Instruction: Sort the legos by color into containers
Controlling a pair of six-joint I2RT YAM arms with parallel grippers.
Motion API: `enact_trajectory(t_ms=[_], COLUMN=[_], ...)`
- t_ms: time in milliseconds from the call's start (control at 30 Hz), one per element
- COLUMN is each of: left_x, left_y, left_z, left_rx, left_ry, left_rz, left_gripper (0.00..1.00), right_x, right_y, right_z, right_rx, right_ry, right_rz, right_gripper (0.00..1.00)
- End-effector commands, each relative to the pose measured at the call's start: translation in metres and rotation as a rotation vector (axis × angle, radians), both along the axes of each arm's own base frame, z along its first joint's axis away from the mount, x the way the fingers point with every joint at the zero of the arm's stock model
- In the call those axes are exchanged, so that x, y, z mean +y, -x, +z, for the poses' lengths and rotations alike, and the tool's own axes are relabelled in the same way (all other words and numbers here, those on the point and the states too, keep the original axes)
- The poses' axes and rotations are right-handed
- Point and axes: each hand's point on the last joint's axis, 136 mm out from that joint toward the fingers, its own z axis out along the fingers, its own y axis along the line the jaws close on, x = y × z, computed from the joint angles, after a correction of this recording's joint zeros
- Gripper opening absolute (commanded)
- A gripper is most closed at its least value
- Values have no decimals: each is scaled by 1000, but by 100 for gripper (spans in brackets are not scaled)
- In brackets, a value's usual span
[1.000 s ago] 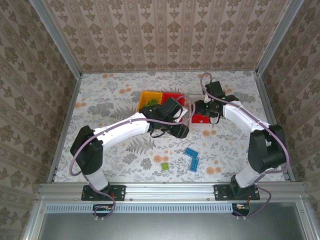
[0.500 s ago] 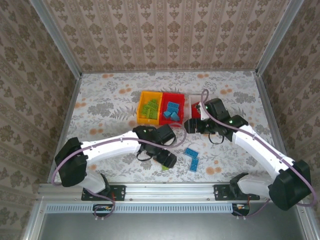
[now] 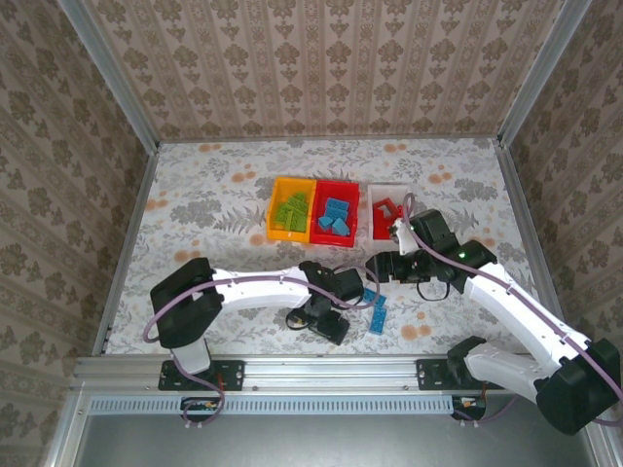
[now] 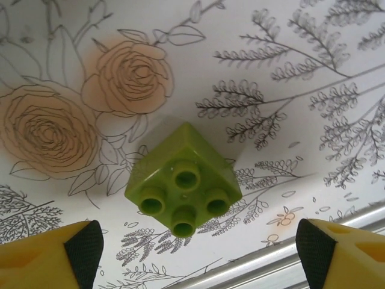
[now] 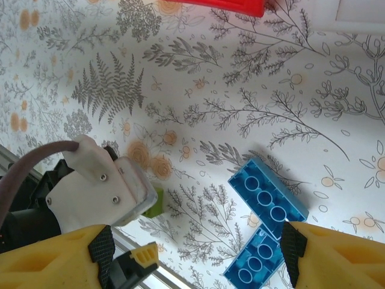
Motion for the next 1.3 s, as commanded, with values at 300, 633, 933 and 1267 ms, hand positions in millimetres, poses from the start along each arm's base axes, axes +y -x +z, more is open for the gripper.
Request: enact_trajectory(t_ms=[300,633,933,1267], left_x=[-13,-14,2,56], left_y=[-8,-27,-66,-167], left_z=[-16,-8,31,94], left_rx=[10,-57,-146,-235], left_ry=[-36,-57,-21,73], left_rz=[73,54,123,323], left_gripper=[61,42,40,39], right_x=[-1,-5,-8,43], right_y=[11,14,21,7], right_z=[1,-1,10,41], right_rx=[19,32,25,-40], right_ry=[-35,-32,-56,-161], right_rz=[16,11,26,179], right_gripper=[76,76,76,74])
